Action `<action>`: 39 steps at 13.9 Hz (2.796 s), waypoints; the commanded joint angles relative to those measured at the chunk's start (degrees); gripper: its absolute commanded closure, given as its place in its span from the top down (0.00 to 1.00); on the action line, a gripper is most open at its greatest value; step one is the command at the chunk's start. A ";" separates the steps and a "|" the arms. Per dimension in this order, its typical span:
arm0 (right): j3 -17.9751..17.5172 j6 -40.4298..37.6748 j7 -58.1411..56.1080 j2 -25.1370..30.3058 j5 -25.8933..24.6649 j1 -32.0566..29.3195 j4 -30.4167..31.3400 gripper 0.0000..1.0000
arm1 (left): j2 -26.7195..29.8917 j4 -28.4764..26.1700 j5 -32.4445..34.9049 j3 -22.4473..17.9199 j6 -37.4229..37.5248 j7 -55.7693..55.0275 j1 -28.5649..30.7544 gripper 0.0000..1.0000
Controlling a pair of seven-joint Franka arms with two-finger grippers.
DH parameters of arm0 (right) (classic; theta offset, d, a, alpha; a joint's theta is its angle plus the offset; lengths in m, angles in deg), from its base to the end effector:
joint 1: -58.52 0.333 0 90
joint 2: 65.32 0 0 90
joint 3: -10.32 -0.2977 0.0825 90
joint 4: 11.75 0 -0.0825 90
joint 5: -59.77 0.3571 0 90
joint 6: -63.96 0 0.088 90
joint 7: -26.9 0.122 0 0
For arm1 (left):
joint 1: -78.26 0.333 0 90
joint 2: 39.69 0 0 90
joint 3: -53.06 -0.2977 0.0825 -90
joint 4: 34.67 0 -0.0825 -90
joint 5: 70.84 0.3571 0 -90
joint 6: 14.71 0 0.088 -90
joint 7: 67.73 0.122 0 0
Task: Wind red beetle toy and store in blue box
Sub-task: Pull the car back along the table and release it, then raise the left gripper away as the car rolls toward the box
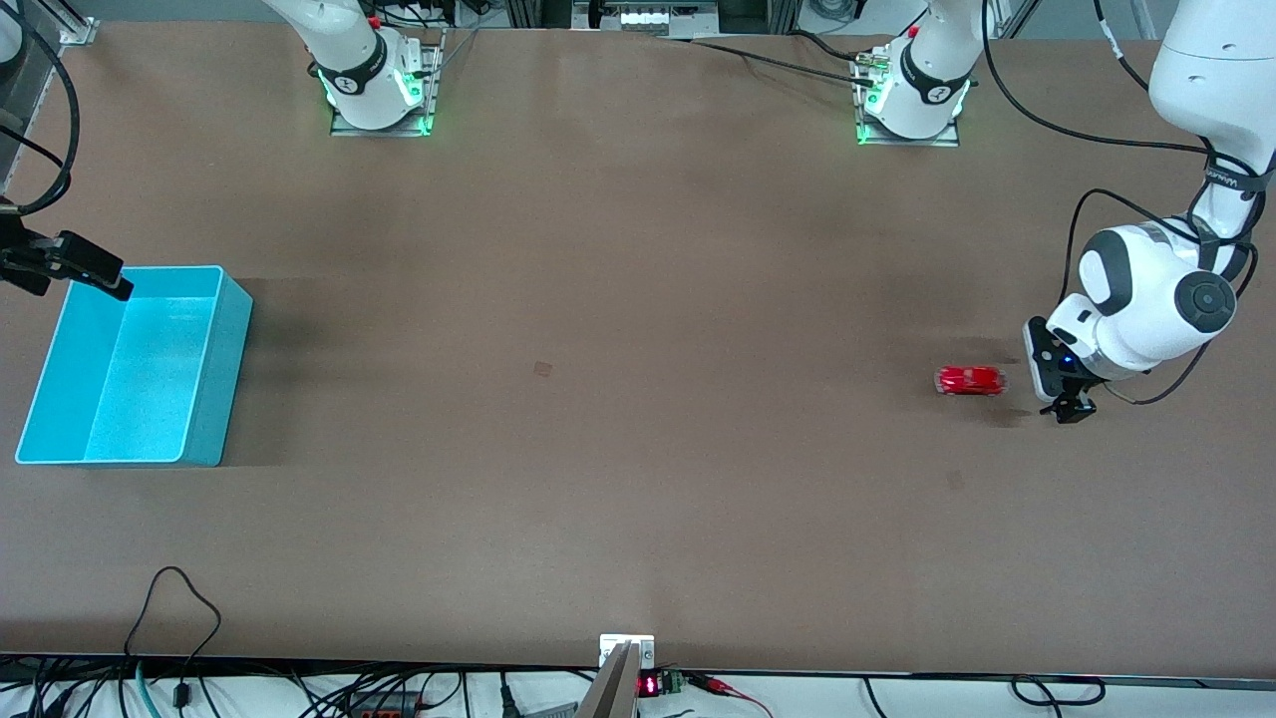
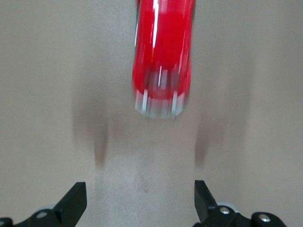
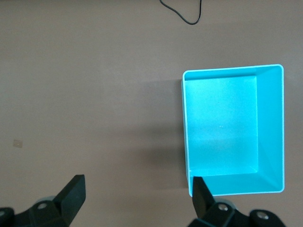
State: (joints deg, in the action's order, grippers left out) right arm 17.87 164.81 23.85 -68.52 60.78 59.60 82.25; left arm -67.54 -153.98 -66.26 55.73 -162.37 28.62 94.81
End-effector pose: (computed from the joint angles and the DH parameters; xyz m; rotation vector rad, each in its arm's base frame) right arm 0.5559 -0.0595 0.5468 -3.1337 0.0972 -0.1016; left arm 0.5479 0.1344 0.1814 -2.2825 2.1290 0.0185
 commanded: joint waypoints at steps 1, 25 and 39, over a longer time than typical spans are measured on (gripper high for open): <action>-0.08 0.23 -0.55 0.38 -0.58 -0.11 0.22 1.00 | 2.53 0.13 0.26 0.67 3.86 -1.95 -0.02 1.00; -0.08 -0.13 -0.47 0.12 -0.23 -0.29 0.22 1.00 | 18.27 24.55 0.87 11.55 60.37 -47.88 -0.20 1.00; -0.25 0.49 -0.64 -4.53 0.12 0.41 -0.49 1.00 | 16.16 41.18 -0.71 21.08 73.49 -90.99 -2.57 1.00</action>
State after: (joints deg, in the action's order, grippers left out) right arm 17.82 164.84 23.82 -71.36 60.80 59.64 82.29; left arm -49.15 -116.23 -66.33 78.33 -90.36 -61.30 92.92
